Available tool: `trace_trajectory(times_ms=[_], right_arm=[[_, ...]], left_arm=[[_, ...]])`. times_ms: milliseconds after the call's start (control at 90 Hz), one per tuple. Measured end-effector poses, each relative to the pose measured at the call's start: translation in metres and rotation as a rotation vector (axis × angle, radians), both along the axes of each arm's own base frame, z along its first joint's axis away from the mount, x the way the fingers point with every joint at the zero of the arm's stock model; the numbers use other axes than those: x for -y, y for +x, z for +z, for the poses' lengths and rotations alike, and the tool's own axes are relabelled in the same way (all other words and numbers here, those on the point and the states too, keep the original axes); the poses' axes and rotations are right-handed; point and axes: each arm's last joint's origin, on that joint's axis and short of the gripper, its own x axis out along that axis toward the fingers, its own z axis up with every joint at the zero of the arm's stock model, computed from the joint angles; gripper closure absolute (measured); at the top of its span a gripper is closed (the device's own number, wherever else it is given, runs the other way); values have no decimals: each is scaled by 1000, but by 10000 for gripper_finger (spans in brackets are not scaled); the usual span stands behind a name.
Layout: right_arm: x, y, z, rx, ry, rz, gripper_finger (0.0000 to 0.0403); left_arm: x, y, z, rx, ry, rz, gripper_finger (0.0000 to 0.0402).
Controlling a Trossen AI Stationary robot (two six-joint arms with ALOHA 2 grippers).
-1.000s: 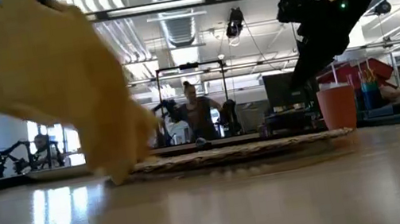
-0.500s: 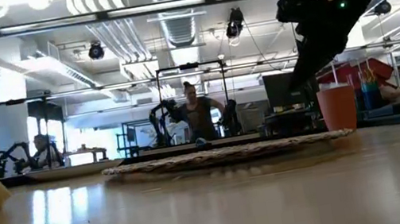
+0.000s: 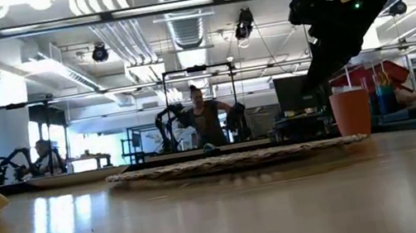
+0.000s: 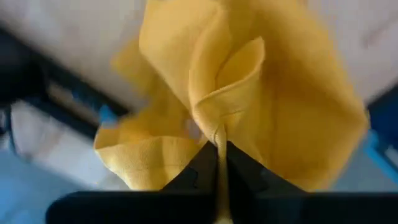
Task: Set table place
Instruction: Move the yellow table napkin to the bottom left of the table
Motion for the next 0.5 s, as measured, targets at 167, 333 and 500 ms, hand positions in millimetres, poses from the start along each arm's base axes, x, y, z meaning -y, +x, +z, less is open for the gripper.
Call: trace_trajectory(times_ms=[167, 333, 500], right_arm=[[-1, 0, 0, -2, 27, 17, 383], [-1, 0, 0, -9, 10, 29, 344], [-1, 0, 0, -16, -7, 44, 296]], left_arm=[[-9, -5, -30, -60, 31, 25, 318], [-10, -5, -61, -17, 23, -44, 215], [-17, 4, -87, 151, 99, -161, 136]])
